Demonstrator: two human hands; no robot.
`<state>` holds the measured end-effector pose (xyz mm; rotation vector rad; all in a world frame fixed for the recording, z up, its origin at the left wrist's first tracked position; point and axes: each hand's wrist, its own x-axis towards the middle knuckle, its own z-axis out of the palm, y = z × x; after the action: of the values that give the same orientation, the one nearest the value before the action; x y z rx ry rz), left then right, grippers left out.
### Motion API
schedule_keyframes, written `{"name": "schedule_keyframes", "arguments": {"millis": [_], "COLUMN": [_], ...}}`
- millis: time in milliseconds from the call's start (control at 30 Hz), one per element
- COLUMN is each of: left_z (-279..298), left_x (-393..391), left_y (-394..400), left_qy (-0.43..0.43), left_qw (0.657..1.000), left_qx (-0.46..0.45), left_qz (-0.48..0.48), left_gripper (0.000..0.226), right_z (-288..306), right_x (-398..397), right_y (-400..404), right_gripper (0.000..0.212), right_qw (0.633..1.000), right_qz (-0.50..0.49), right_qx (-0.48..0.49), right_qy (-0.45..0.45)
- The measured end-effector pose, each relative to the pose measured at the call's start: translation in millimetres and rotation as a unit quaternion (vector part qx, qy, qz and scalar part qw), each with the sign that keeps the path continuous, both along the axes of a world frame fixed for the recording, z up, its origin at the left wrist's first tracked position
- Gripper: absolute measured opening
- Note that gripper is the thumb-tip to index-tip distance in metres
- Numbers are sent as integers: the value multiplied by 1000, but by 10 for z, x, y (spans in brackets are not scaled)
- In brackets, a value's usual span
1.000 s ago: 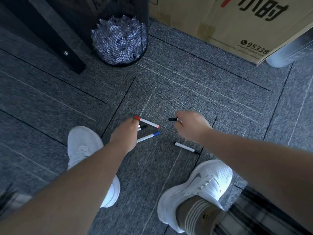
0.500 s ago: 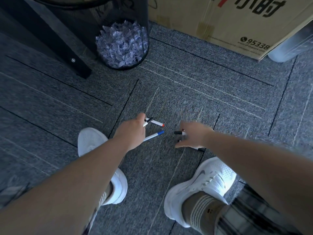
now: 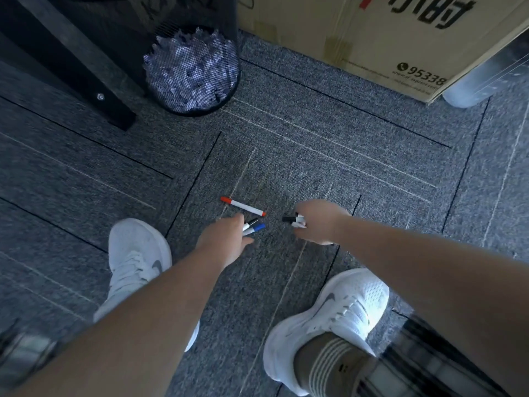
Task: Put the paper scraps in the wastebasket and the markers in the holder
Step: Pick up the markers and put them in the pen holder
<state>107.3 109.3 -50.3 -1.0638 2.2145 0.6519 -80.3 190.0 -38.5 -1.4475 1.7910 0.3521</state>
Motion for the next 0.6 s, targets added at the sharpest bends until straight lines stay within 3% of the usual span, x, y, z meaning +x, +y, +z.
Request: {"name": "schedule_keyframes", "arguments": {"millis": [167, 267, 467, 600], "left_z": [-6, 74, 272, 338], "left_x": [36, 117, 297, 384], "left_y": [-27, -178, -626, -852], "left_qy": [24, 48, 67, 74], "left_qw": [999, 997, 993, 990], "left_qx": [23, 11, -30, -31], "left_qz": [24, 64, 92, 113], "left_gripper": [20, 17, 22, 25], "right_z": [89, 127, 78, -44], "right_x": [-71, -19, 318, 567], "right_y": [-247, -420, -688, -804], "right_gripper": [13, 22, 43, 39], "right_qw": [991, 985, 989, 992], "right_qz": [-112, -154, -128, -104], "right_qx": [-60, -72, -53, -48], "right_qy": [-36, -39, -51, -61]}}
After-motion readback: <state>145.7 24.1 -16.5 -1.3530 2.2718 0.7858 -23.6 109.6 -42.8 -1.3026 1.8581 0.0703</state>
